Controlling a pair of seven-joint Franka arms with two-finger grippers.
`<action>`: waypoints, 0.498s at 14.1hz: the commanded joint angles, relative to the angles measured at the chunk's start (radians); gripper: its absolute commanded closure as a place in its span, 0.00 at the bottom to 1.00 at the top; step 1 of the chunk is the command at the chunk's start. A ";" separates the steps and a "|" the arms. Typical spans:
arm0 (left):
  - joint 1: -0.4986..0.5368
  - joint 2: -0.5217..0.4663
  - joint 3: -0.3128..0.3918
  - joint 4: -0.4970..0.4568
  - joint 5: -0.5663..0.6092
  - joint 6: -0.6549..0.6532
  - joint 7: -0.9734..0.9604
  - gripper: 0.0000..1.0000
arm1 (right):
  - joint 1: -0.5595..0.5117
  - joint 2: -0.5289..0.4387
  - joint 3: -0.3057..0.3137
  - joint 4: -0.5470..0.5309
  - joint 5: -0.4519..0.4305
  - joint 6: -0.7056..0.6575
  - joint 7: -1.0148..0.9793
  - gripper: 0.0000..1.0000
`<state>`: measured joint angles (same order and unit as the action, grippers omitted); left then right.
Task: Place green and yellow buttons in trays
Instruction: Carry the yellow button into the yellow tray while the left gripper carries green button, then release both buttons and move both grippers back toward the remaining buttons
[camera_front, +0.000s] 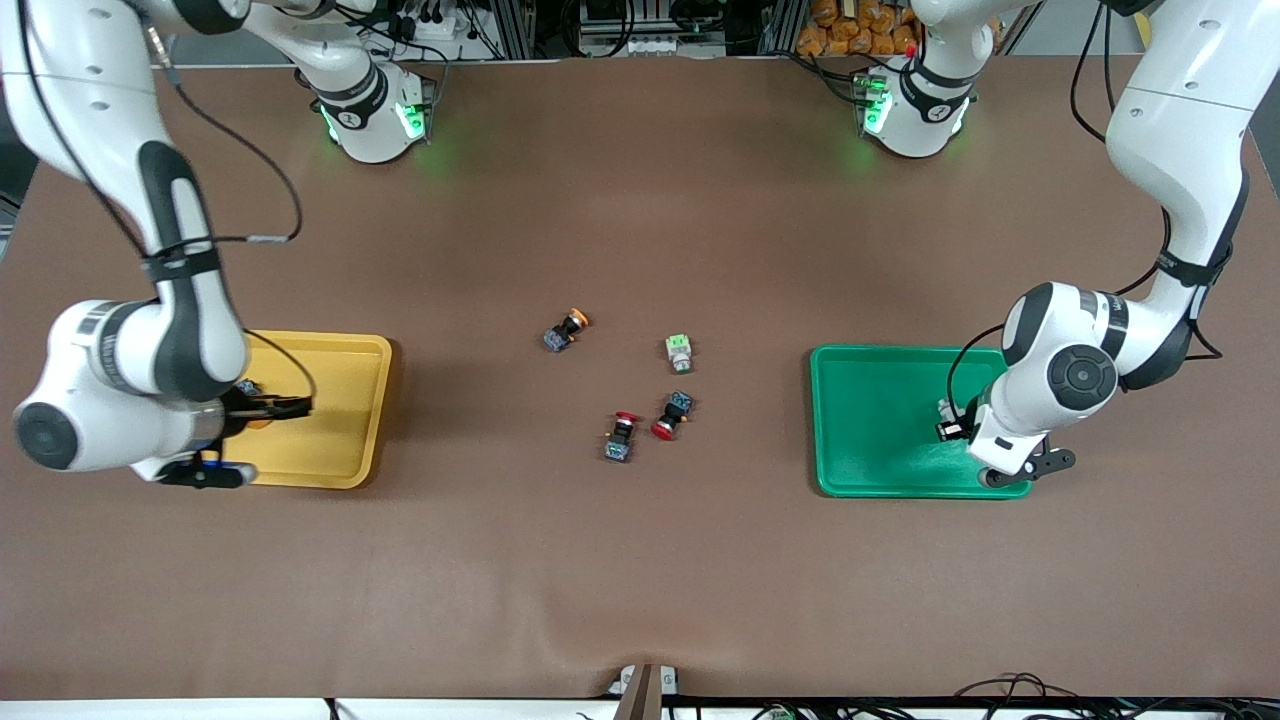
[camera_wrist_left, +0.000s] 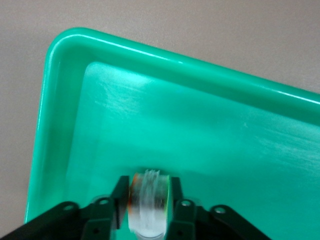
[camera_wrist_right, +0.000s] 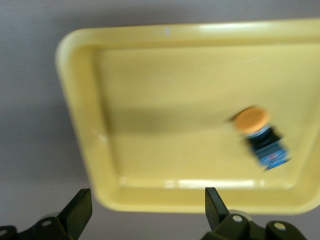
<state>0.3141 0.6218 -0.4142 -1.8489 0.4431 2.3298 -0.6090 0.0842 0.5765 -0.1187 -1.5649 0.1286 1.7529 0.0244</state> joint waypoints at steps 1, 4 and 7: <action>0.002 -0.014 -0.012 0.016 0.020 -0.012 0.006 0.00 | 0.081 -0.035 -0.006 -0.021 0.063 -0.015 0.162 0.00; -0.007 -0.068 -0.049 0.010 0.006 -0.041 -0.006 0.00 | 0.152 -0.033 -0.006 -0.026 0.094 -0.012 0.378 0.00; -0.004 -0.085 -0.167 0.010 -0.001 -0.121 -0.041 0.00 | 0.225 -0.035 0.005 -0.050 0.095 -0.007 0.622 0.00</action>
<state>0.3127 0.5727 -0.5221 -1.8264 0.4441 2.2598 -0.6169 0.2664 0.5661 -0.1137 -1.5731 0.2049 1.7418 0.5067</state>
